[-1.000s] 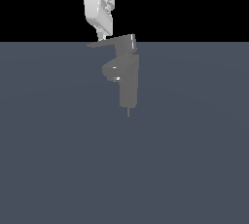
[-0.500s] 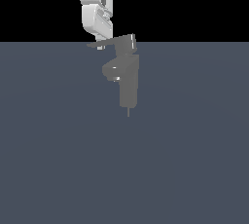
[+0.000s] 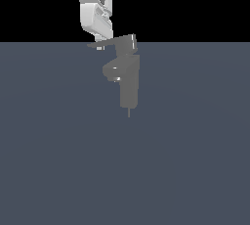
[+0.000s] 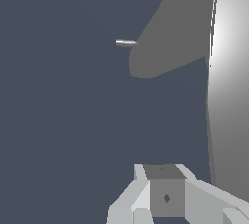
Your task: Turn on the faucet by rotating a designated handle.
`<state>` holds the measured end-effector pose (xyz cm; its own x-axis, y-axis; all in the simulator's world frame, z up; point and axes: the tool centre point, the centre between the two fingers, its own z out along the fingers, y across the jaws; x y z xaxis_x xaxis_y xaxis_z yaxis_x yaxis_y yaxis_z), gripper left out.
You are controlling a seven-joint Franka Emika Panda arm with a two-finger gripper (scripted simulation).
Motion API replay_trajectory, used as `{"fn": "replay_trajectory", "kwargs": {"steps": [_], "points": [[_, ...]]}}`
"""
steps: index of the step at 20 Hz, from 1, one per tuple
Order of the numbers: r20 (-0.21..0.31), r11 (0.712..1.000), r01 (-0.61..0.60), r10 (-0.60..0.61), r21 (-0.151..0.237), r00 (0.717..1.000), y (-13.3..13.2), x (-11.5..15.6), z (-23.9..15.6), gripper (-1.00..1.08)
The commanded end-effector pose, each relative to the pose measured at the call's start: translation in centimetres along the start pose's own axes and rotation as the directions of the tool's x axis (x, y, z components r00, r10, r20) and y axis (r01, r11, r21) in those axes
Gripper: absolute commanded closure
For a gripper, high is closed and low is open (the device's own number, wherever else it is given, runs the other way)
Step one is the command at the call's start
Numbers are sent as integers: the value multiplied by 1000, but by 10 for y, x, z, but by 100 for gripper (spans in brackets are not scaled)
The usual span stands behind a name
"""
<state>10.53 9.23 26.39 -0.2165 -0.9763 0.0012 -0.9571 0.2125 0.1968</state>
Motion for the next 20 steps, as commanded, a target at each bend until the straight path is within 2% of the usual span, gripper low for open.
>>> {"fn": "replay_trajectory", "kwargs": {"steps": [1,20], "points": [[0,1000,0,0,0,1000,6,0,0,108],[0,1000,0,0,0,1000,53,-2,0,108]]}}
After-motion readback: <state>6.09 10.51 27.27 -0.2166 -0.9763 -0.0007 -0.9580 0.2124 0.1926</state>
